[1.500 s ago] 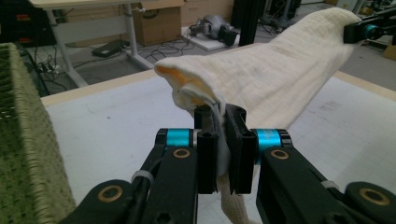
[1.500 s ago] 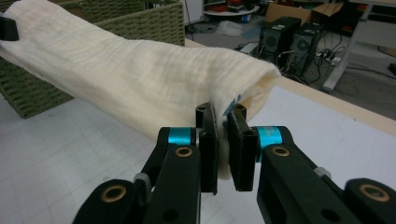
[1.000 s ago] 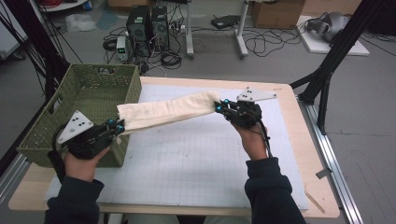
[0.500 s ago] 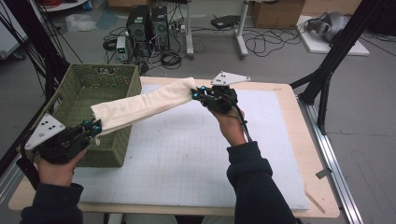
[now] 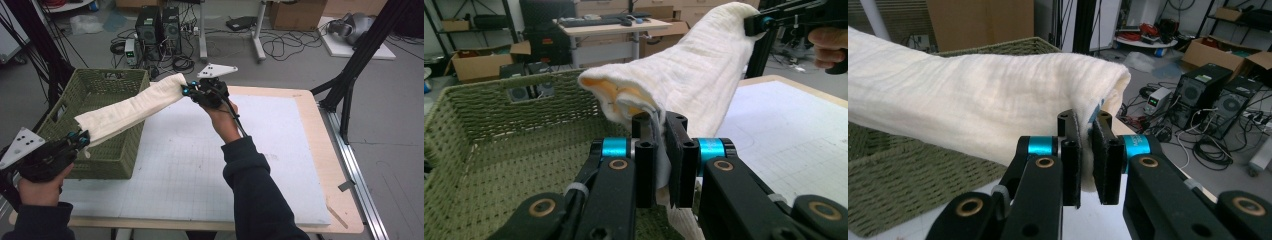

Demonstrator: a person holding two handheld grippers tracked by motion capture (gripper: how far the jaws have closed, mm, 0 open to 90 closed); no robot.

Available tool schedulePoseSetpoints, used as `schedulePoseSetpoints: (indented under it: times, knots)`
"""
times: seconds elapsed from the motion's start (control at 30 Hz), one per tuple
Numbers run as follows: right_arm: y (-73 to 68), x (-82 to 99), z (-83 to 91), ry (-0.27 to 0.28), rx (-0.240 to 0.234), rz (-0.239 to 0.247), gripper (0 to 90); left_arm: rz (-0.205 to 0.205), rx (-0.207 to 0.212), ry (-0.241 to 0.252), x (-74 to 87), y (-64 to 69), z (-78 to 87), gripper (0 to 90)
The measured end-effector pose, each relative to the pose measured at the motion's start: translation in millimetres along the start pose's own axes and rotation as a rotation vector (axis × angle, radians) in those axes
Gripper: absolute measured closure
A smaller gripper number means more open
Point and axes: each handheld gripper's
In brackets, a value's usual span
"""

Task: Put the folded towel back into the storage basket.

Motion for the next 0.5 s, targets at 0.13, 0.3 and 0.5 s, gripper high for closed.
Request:
schedulePoseSetpoints:
  times: [0.13, 0.3, 0.5]
  knots:
    - [-2.8, -5.1, -11.1, 0.002, -0.007, 0.002, 84.3, 0.003, -0.011, 0.008, 1.3, -2.7, 5.7, 83.4]
    - [-7.3, -11.7, -27.0, -0.009, -0.014, 0.008, 84.2, 0.005, -0.03, 0.013, 2.7, -5.9, 11.1, 83.4]
    - [-11.3, -19.1, -45.1, -0.005, -0.022, -0.006, 84.3, 0.01, -0.044, 0.024, 6.1, -8.6, 15.4, 83.4]
Point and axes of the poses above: each handheld gripper's, and its own axes: z roughly backward along the jaws, x roughly out of its underside, y roughly to its right, and after that the axes turned 6 degrees about x, right-handed
